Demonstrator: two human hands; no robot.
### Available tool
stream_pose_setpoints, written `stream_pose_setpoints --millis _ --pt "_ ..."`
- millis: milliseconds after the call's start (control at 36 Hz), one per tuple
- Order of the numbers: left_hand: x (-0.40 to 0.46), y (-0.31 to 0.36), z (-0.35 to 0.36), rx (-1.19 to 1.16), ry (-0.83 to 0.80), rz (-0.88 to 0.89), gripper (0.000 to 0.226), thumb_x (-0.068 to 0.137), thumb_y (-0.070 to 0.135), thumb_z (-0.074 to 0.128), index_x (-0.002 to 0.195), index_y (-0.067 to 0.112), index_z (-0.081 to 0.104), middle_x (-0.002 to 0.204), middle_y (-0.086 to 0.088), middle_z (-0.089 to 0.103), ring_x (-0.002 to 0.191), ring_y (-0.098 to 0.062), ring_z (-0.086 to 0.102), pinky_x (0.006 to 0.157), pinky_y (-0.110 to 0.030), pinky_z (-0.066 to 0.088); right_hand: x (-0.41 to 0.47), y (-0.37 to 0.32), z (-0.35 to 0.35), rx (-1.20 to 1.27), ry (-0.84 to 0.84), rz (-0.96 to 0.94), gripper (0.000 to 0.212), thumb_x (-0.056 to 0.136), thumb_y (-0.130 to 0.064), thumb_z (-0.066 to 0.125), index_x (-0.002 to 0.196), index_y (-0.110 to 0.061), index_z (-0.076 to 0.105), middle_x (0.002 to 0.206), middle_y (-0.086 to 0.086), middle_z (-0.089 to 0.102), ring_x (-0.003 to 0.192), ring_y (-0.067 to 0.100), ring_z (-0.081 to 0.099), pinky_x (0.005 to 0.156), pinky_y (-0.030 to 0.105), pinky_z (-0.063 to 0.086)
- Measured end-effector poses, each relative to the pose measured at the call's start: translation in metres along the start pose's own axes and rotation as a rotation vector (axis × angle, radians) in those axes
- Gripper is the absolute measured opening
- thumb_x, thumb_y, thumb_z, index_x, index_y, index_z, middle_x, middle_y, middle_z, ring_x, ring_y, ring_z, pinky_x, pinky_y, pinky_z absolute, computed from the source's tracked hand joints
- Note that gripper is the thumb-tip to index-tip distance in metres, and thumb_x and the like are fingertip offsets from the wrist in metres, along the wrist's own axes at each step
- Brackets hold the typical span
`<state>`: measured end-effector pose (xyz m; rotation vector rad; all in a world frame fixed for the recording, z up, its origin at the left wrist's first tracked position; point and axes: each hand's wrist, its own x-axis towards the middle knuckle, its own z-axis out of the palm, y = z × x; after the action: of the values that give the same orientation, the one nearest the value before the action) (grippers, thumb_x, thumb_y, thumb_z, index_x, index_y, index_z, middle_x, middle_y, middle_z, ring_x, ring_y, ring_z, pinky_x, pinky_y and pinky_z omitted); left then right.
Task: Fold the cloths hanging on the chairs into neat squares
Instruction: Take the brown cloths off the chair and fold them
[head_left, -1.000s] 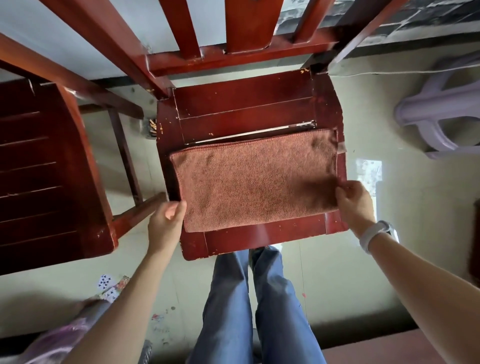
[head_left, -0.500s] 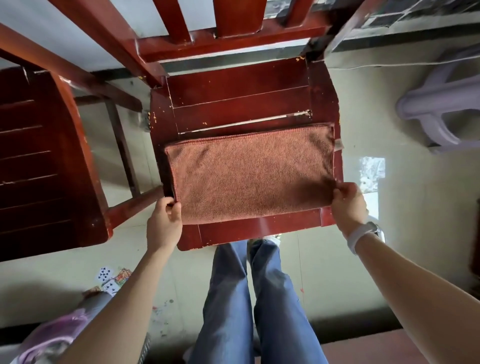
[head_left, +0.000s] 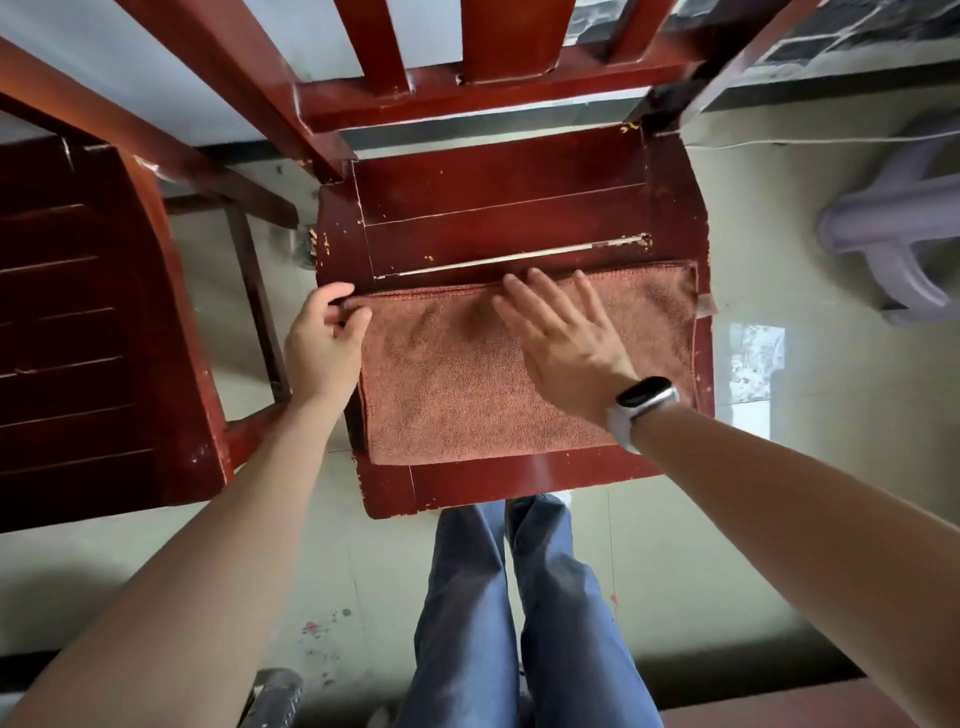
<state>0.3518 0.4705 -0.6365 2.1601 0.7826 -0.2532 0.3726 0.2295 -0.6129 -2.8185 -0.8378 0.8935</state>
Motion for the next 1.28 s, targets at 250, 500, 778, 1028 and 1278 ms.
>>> stream_pose_setpoints --millis 250,500,778,1028,1278 --pt "0.009 -0.005 -0.011 0.174 -0.045 0.126 0.023 0.092 0.02 0.051 0.104 0.006 0.064 0.101 -0.013 0.068 0.093 -0.027 0.061 0.077 -0.031 0.045 0.024 -0.009 0.011 -0.063 0.021 -0.003 0.057 0.097 -0.03 0.03 0.147 -0.021 0.004 0.156 -0.002 0.003 0.144 0.021 0.002 0.114 0.051 -0.001" --pt "-0.019 0.012 -0.001 0.416 0.218 0.234 0.029 0.092 0.018 0.042 0.118 0.009 0.052 0.118 -0.014 0.054 0.111 -0.029 0.048 0.091 -0.036 0.037 0.017 -0.019 0.008 -0.108 0.217 -0.064 0.064 0.082 -0.014 0.056 0.141 -0.008 0.031 0.149 0.01 0.027 0.138 0.025 0.025 0.11 0.06 0.018" --pt "-0.039 -0.013 0.038 0.779 -0.221 0.589 0.055 0.093 0.035 0.028 0.145 0.018 0.021 0.153 -0.012 0.019 0.141 -0.036 0.011 0.113 -0.052 0.01 0.014 -0.025 0.034 -0.041 0.207 0.033 0.054 0.09 -0.026 0.037 0.143 -0.017 0.029 0.151 0.012 0.027 0.14 0.027 0.023 0.112 0.056 0.013" --pt "-0.03 -0.023 0.046 0.872 -0.162 0.604 0.059 0.09 0.045 0.031 0.145 0.028 0.018 0.154 -0.008 0.016 0.141 -0.035 0.009 0.111 -0.059 0.004 0.018 -0.005 0.045 -0.095 0.207 -0.064 0.055 0.094 -0.035 0.027 0.146 -0.024 0.016 0.154 0.007 0.019 0.142 0.024 0.016 0.114 0.054 0.006" --pt "-0.045 0.007 0.046 0.798 -0.141 0.534 0.061 0.09 0.049 0.024 0.146 0.027 0.013 0.155 -0.007 0.007 0.142 -0.03 -0.001 0.109 -0.061 -0.006 -0.025 0.077 0.012 0.07 0.338 0.184 0.046 0.092 -0.017 0.033 0.138 -0.01 0.038 0.144 0.012 0.039 0.137 0.029 0.03 0.112 0.06 0.011"
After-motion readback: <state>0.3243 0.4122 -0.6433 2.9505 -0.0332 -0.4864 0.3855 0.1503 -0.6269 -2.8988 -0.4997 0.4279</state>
